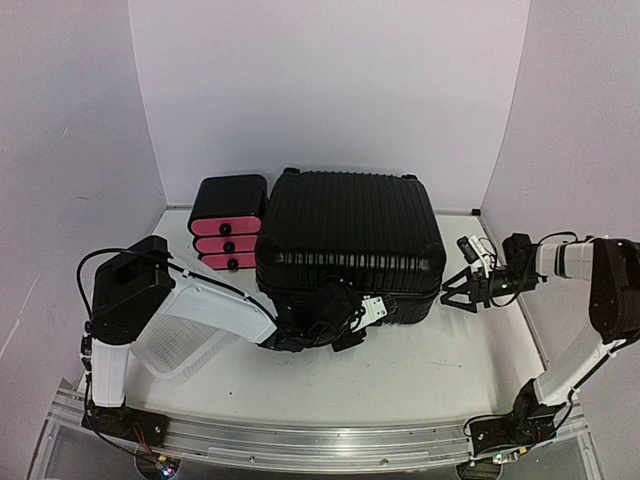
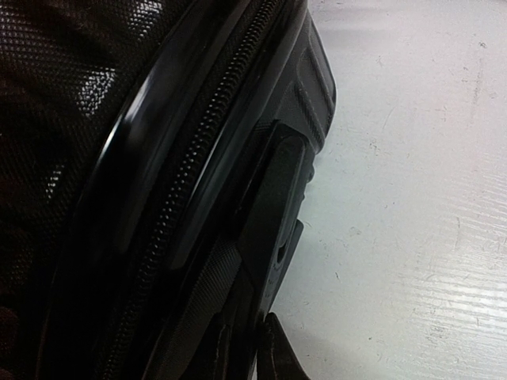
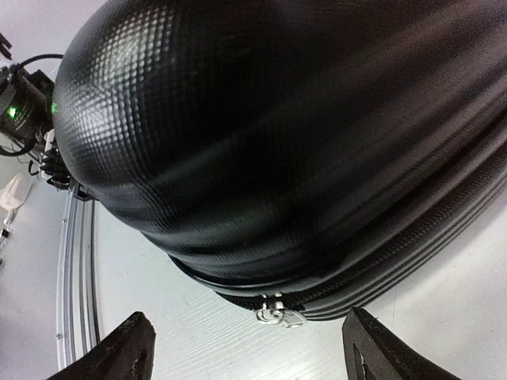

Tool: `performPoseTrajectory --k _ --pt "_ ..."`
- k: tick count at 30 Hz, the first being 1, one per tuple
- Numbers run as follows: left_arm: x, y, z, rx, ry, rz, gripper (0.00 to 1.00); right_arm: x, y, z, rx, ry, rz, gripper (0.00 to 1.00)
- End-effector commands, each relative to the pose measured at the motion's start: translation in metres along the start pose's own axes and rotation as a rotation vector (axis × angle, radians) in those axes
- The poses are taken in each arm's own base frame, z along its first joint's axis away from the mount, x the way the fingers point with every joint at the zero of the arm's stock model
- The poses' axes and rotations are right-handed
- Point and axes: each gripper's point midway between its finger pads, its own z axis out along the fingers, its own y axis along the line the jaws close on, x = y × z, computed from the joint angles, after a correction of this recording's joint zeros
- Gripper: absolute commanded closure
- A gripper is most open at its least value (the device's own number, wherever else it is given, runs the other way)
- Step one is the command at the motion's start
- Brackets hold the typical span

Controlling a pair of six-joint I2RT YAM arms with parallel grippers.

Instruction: Open, take out, and arrange the luggage

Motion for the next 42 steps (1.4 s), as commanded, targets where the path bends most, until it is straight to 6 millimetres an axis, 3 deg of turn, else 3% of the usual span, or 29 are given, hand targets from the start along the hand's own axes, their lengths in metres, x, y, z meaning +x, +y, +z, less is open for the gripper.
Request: performPoseTrajectory --k 1,5,13,20,26,31,38,40,42 --pt "0.027 0.038 -0.004 -0.135 0.123 -0.068 1.00 -0.003 0.012 0.008 -0.057 0.082 -0.054 0.18" --pt "0.026 0.038 -0.004 -0.135 0.121 -0.069 1.00 -0.008 0.013 0.013 -0.072 0.091 -0.069 0.23" --pt "0.025 0.039 -0.005 -0.142 0.122 -0.070 1.00 -0.006 0.026 0.020 -0.111 0.111 -0.064 0.54" --pt "0.027 0.039 -0.004 -0.146 0.127 -0.070 1.00 0.003 0.022 0.024 -0.064 0.107 0.013 0.72" --pt "0.026 0.039 -0.004 -0.144 0.123 -0.077 1.00 -0.002 0.009 0.027 0.042 0.115 0.086 0.79" --pt "0.025 0.040 -0.004 -0.145 0.120 -0.080 1.00 -0.017 0.003 0.025 0.081 0.063 0.156 0.68" --pt "0.023 0.040 -0.005 -0.147 0.117 -0.082 1.00 -0.019 -0.009 0.026 0.124 0.046 0.324 0.67" --pt "0.024 0.040 -0.004 -0.146 0.118 -0.084 1.00 -0.022 -0.013 0.026 0.142 0.030 0.353 0.69" --pt "0.024 0.039 -0.004 -0.145 0.118 -0.084 1.00 -0.025 -0.017 0.027 0.148 0.011 0.388 0.77"
